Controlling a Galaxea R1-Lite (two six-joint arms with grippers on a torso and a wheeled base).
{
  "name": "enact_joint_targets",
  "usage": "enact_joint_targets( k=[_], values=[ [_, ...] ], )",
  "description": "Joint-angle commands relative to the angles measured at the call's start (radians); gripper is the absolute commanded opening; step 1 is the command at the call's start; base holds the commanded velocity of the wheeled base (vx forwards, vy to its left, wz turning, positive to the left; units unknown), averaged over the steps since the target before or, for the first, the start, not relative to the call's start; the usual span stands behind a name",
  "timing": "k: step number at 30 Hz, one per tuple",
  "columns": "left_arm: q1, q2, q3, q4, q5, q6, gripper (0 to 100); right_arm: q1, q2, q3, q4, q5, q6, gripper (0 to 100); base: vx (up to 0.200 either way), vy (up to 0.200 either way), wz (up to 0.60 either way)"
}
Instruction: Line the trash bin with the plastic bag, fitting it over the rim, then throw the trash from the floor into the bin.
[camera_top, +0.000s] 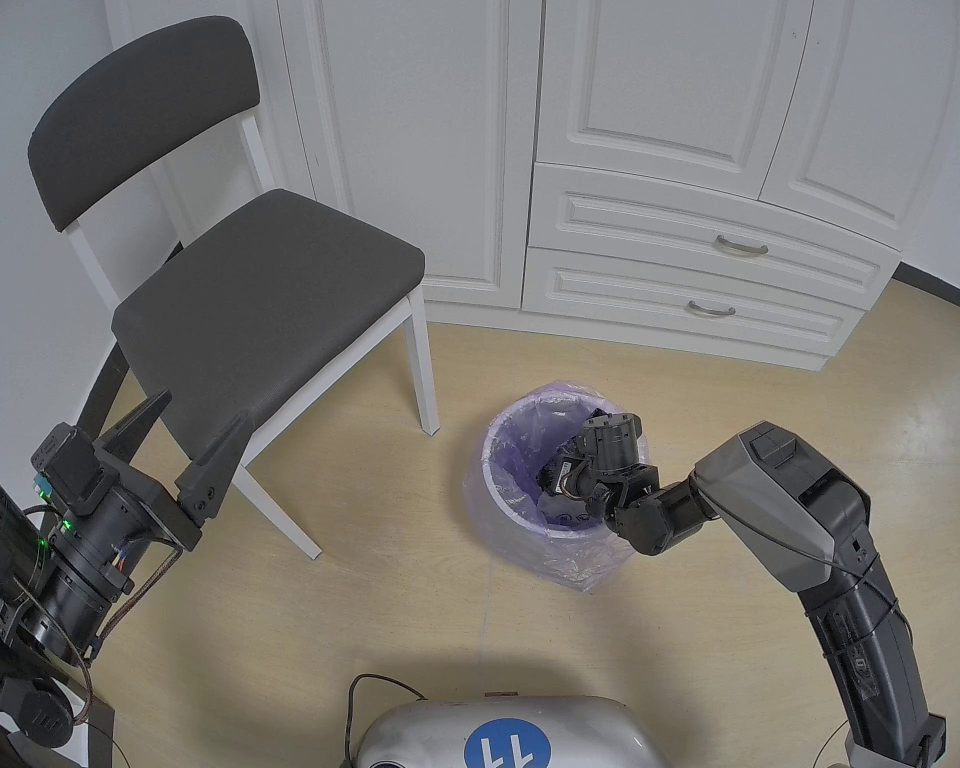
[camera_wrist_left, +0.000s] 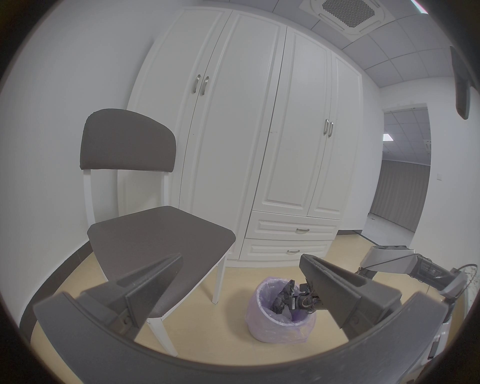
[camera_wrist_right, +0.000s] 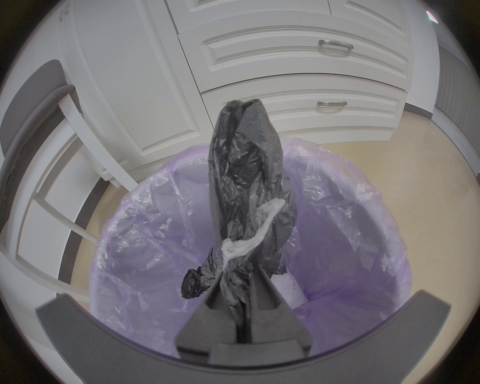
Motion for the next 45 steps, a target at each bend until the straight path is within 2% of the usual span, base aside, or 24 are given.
enact_joint_targets(
  k=[1,10,22,25,27,30,34,37,38,42,45],
  values=[
    [0.0,0.004,0.001,0.0,0.0,-0.001,100,0.0,0.005,-0.002,0.0,0.0,0.004,100,0.0,0.0,0.0],
    [0.0,0.002,-0.001,0.0,0.0,-0.001,100,0.005,-0.06,0.027,-0.003,-0.038,-0.012,100,0.0,0.0,0.0],
    [-0.002,0.01,0.005,0.0,0.0,0.001,100,0.017,-0.213,0.131,0.001,-0.04,-0.021,100,0.0,0.0,0.0],
    [-0.01,0.014,0.013,0.001,0.0,-0.001,100,0.016,-0.345,0.236,0.015,-0.04,-0.09,100,0.0,0.0,0.0],
    [0.0,0.02,0.013,0.004,0.005,0.005,100,0.005,-0.451,0.364,0.036,-0.024,-0.183,100,0.0,0.0,0.0],
    [0.03,0.004,0.022,0.012,0.002,0.002,100,-0.003,-0.531,0.486,0.041,-0.017,-0.279,100,0.0,0.0,0.0],
    [0.027,-0.024,0.059,0.012,-0.001,0.004,100,-0.003,-0.592,0.53,0.05,-0.017,-0.326,100,0.0,0.0,0.0],
    [0.032,-0.033,0.042,0.015,-0.003,0.015,100,-0.026,-0.632,0.538,0.049,-0.018,-0.411,100,0.0,0.0,0.0],
    [0.043,-0.039,0.03,0.023,-0.003,0.036,100,-0.047,-0.666,0.55,0.039,-0.021,-0.463,100,0.0,0.0,0.0],
    [0.104,-0.062,0.005,0.084,-0.003,0.07,100,-0.07,-0.752,0.616,0.021,-0.017,-0.472,100,0.0,0.0,0.0],
    [0.19,-0.105,-0.094,0.208,-0.006,0.062,100,-0.104,-0.856,0.702,-0.046,-0.015,-0.47,100,0.0,0.0,0.0]
  ],
)
